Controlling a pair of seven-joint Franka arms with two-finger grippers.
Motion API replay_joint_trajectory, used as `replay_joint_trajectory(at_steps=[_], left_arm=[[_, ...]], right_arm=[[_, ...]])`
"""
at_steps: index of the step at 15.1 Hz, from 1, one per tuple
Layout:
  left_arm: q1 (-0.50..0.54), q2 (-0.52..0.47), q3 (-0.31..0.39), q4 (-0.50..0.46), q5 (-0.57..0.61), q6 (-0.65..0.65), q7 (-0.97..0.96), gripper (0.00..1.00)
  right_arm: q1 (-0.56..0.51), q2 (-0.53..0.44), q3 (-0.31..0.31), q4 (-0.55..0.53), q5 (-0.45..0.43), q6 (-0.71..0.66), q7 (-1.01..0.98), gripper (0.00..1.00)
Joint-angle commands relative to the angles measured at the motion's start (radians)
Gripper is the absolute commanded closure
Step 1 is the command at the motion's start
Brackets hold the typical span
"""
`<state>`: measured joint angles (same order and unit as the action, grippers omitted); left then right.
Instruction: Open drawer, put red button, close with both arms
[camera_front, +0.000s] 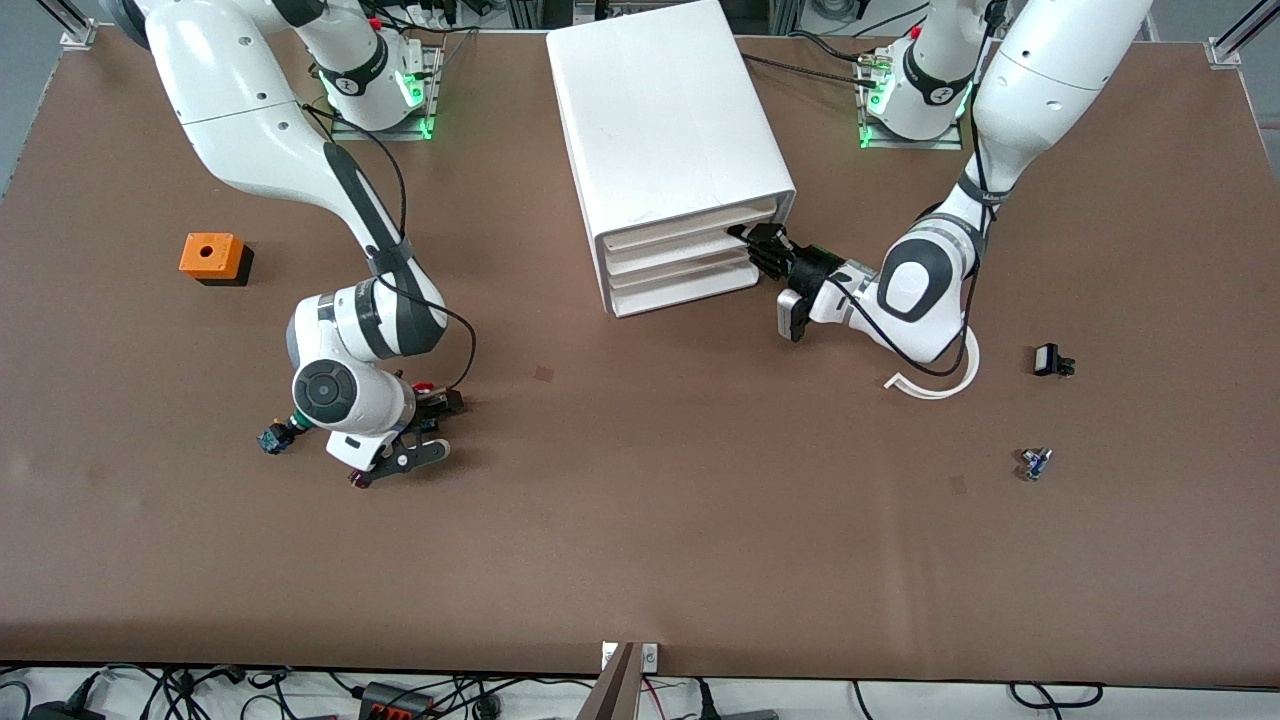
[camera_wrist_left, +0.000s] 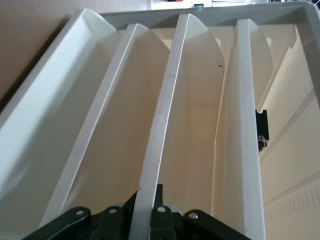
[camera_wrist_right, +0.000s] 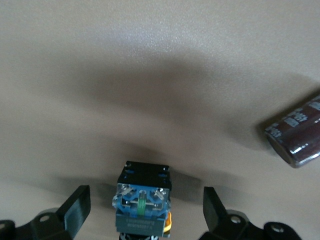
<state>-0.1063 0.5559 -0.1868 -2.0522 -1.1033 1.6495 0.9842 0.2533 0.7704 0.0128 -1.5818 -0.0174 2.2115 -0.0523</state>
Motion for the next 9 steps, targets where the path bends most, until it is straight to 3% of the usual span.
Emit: replay_joint_trajectory(at_steps=[1, 3, 4, 8, 9], left_arm=[[0.010, 0.032, 0.024, 0.081, -0.006, 0.015, -0.031, 1.00], [0.011, 0.064, 0.038, 0.159, -0.004, 0.015, -0.080, 1.00], [0.010, 0.085, 0.050, 0.197, 0.005, 0.015, -0.099, 0.99], [0.011, 0.159, 0.076, 0.335, 0.062, 0.015, -0.143, 0.92], [0.011, 0.159, 0.079, 0.340, 0.063, 0.013, -0.159, 0.65]], right_arm=[[0.000, 0.004, 0.002, 0.016, 0.005, -0.033, -0.003, 0.53], [0.003, -0.002, 0.002, 0.020, 0.004, -0.076, -0.006, 0.91], [0.003, -0.002, 0.002, 0.020, 0.004, -0.078, -0.004, 1.00], [-0.002, -0.042, 0.002, 0.031, 0.005, -0.084, -0.011, 1.00], [0.000, -0.058, 0.002, 0.060, 0.002, -0.102, -0.014, 1.00]])
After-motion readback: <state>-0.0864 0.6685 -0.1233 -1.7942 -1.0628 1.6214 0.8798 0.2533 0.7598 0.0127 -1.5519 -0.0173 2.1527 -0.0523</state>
